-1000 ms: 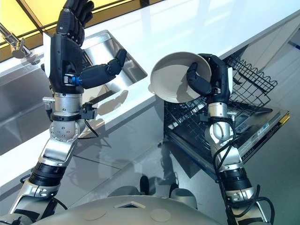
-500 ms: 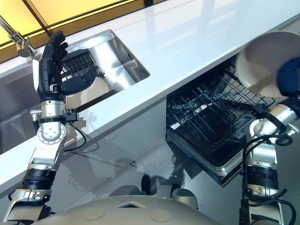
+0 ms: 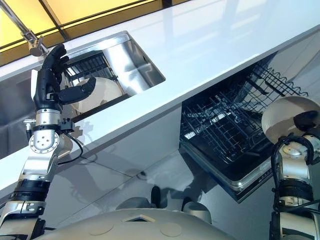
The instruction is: Pick up plates and place into dishwasher.
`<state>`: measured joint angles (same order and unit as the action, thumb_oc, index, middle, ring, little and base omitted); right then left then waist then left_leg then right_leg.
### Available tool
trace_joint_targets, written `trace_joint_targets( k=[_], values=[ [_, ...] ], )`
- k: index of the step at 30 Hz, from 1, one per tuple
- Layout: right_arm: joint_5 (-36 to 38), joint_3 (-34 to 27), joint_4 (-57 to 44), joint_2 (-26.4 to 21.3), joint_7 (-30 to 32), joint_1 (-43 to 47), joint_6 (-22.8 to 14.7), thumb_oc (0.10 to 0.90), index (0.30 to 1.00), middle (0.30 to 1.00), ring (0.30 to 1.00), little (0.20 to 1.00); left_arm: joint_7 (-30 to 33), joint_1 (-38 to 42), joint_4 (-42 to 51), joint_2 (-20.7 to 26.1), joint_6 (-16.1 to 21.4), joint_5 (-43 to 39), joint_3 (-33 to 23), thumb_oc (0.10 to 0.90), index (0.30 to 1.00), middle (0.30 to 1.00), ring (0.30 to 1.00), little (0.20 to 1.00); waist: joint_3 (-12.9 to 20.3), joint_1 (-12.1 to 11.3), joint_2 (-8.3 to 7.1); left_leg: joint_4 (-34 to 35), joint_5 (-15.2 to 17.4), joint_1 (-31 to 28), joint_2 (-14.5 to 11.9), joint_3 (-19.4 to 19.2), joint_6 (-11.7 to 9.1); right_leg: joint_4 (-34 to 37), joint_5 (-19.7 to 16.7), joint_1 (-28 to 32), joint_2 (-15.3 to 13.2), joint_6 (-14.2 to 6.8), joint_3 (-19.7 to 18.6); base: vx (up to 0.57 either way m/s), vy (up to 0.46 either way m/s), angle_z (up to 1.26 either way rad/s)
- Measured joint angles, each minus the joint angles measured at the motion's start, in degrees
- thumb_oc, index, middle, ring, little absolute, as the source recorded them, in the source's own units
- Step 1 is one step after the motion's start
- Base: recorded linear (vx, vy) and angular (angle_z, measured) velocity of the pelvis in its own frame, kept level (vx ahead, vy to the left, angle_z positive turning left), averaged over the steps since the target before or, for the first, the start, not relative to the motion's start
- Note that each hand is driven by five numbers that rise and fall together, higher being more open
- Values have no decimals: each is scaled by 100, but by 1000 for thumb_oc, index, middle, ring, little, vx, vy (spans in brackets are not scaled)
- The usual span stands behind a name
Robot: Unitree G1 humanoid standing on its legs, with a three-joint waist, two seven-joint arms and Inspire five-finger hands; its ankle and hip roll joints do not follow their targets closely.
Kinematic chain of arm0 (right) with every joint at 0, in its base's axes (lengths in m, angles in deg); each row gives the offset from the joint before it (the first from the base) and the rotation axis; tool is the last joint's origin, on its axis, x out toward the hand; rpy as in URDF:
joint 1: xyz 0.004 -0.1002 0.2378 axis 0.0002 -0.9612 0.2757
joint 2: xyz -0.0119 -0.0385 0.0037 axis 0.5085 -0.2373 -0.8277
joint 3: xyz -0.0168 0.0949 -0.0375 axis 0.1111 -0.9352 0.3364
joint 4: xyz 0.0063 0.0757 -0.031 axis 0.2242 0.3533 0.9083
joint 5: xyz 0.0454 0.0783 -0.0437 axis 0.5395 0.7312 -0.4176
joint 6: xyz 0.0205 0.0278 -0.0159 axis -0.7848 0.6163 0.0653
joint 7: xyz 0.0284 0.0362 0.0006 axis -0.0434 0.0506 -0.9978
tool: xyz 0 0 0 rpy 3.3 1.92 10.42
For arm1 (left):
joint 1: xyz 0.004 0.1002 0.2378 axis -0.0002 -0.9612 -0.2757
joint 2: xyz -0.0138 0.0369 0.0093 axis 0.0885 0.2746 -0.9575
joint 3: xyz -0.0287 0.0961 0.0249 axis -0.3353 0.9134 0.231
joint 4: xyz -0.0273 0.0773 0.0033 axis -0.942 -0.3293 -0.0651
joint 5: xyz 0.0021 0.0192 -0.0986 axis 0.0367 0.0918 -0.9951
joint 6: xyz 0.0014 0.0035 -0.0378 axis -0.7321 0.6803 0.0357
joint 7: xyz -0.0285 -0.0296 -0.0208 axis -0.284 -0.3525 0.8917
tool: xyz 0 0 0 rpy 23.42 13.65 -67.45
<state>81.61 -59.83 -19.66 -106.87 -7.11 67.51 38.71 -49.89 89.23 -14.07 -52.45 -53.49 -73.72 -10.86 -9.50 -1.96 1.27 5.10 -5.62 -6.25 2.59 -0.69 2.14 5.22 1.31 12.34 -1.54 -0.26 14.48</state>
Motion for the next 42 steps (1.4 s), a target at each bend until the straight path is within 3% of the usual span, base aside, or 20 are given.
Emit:
trace_joint_targets(
  k=[3, 8, 11, 22, 26, 32, 33, 34, 42],
  values=[
    [-375, 117, 390, -326, -252, 287, 245, 100, 300, 300, 300, 200, -5, -2, -5, 75, 1, -19, -5, 800, 900, 900, 900, 900, -109, -130, 7, -10, -40, 51, 25, 137, -5, -1, 27, 5, 12, 4, 67, -18, -91, 25],
    [-982, 540, 1312, -1108, -529, 1254, 745, 100, 300, 300, 300, 200, -11, 48, -4, 453, 27, -288, -23, 800, 900, 900, 900, 900, -520, -323, 40, -297, -111, 652, 18, 407, -45, -92, 9, -404, 36, 33, 305, -95, -102, 28],
    [-1152, 770, 1662, -1294, -551, 1781, 910, 100, 300, 300, 300, 200, -15, 59, -4, 568, 27, -402, -27, 800, 900, 900, 900, 900, -812, -482, 34, -360, -114, 708, 13, 462, -65, -137, 30, -425, 48, 66, 358, -24, -70, 15],
    [-2319, 2184, 2224, -1615, -1114, 3396, 1001, 100, 300, 300, 300, 200, 17, 565, 65, 1072, 418, -732, -32, 800, 900, 900, 900, 900, -1337, -802, 59, -574, -122, 1307, 36, 581, -66, -483, 133, -1021, 15, 83, 361, -96, 2, 7],
    [-2459, 2647, 2382, -1717, -1247, 3630, 925, 100, 300, 300, 300, 200, 113, 706, 171, 1171, 672, -802, -23, 800, 900, 900, 900, 900, -1565, -795, 198, -683, -142, 1525, 33, 562, -39, -788, 203, -1333, -14, 78, 329, -110, 34, -3],
    [-2588, 3297, 2413, -1715, -1534, 3877, 791, 100, 300, 300, 300, 200, 399, 866, 199, 1294, 923, -786, -23, 800, 900, 900, 900, 900, -1704, -779, 291, -683, -250, 1747, -13, 511, -66, -1127, 258, -1731, -49, 109, 271, -66, 30, -6],
    [-2613, 3403, 2387, -1712, -1598, 3880, 741, 715, 827, 827, 827, 815, 424, 901, 200, 1304, 924, -786, -23, 800, 900, 900, 900, 900, -1704, -787, 291, -683, -257, 1787, -23, 501, -75, -1181, 267, -1798, -48, 116, 254, -31, 29, -6],
    [-2695, 3478, 2373, -1701, -1639, 3886, 704, 800, 900, 900, 900, 900, 455, 942, 202, 1322, 928, -784, -23, 800, 900, 900, 900, 900, -1704, -797, 291, -683, -274, 1831, -30, 496, -81, -1250, 283, -1875, -48, 125, 229, -23, 34, -3],
    [-2854, 3467, 2026, -1642, -1958, 3640, 493, 800, 900, 900, 900, 900, 557, 965, 203, 1324, 937, -711, -27, 800, 900, 900, 900, 900, -1704, -776, 291, -677, -324, 1834, -39, 471, -43, -1362, 287, -1955, -53, 126, 100, 1, 25, -3]
  ],
)
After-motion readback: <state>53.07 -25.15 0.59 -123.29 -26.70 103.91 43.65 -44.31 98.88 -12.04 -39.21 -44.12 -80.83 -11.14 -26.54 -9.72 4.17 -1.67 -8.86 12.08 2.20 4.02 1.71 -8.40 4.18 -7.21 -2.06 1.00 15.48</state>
